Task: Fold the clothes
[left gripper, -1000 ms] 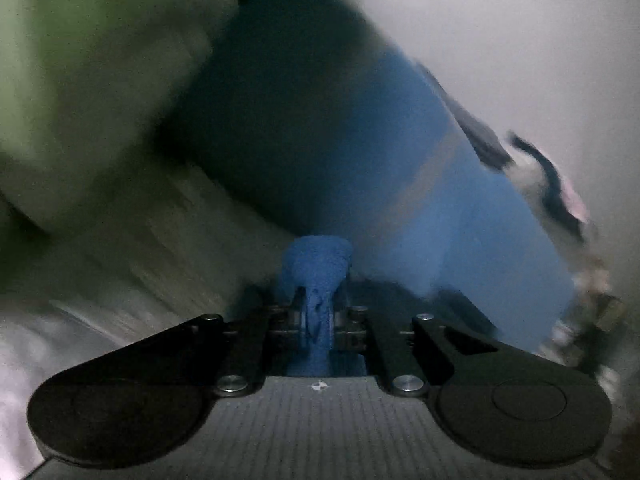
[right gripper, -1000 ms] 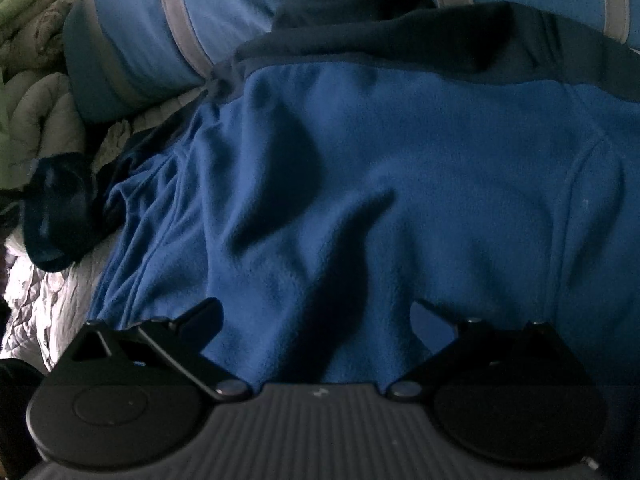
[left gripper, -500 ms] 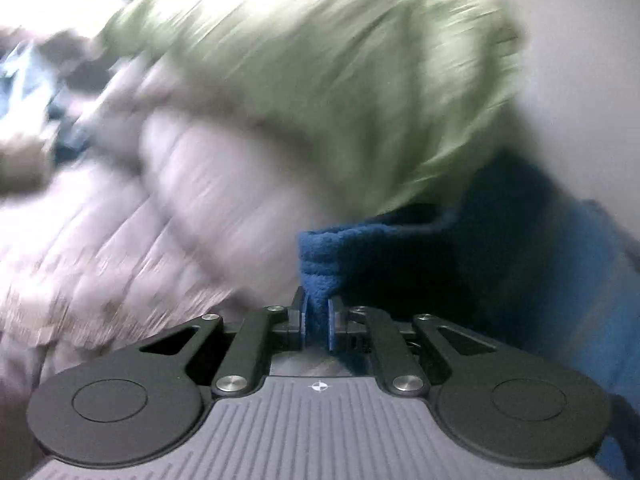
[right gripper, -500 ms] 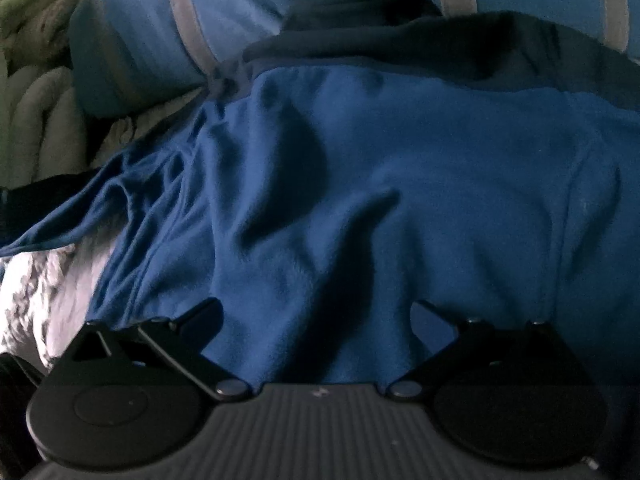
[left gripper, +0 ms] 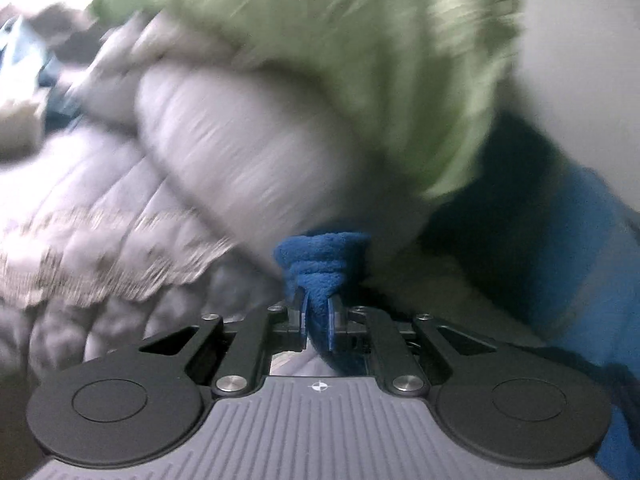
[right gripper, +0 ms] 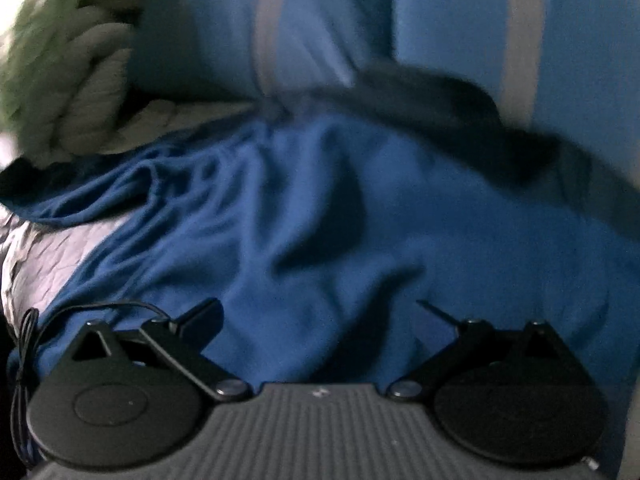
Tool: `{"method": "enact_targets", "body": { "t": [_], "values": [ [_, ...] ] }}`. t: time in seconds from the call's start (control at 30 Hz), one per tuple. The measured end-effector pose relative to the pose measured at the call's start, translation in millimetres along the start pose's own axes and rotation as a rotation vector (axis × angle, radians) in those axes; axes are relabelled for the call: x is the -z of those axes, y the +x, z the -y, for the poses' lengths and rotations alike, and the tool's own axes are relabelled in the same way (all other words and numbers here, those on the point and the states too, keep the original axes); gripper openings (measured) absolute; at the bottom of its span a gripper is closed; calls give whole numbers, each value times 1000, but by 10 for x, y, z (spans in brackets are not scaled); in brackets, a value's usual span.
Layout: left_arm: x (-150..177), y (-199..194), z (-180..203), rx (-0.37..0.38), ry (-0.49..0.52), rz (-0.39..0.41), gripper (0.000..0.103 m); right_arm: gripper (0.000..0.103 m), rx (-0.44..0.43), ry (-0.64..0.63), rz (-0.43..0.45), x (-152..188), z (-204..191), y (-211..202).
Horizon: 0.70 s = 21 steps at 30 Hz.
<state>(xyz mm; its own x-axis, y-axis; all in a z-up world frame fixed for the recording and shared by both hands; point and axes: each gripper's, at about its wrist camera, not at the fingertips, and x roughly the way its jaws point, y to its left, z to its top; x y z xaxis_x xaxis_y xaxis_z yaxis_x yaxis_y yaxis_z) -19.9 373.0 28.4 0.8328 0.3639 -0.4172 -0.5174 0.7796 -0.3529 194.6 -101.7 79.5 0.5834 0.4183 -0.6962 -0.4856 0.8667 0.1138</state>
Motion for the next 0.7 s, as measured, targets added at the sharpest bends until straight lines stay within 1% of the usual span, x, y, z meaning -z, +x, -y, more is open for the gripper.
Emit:
{"method": "enact_targets", "body": {
  "t": [0.07,0.17,0.27,0.33,0.47,0.57,0.63,0.7],
  "values": [
    [-151,-87,95,29,22,34,9,102,-13,-51,23,-121,-111,55],
    [-323,-205,246,70,29,68,9,102,-6,-154,51,-337,-296,235],
    [-436,-256,502,131,70,98,9,101,-11,-244,68,-588,-498,553],
    [-549,-299,673,168,90,116,9,99,-25,-289,74,-767,-590,788],
    [-872,-340,1073,242,118,178,9,98,-84,-298,59,-1058,-659,1296],
    [-1135,-404,1512,304,166,260,8,98,-116,-281,42,-1142,-746,1582],
    [-1306,-508,1810,360,180,306,8,98,-132,-259,28,-1179,-808,1752],
    [-1342,-583,2215,431,242,312,7,99,-149,-238,15,-1215,-870,1922]
  ]
}}
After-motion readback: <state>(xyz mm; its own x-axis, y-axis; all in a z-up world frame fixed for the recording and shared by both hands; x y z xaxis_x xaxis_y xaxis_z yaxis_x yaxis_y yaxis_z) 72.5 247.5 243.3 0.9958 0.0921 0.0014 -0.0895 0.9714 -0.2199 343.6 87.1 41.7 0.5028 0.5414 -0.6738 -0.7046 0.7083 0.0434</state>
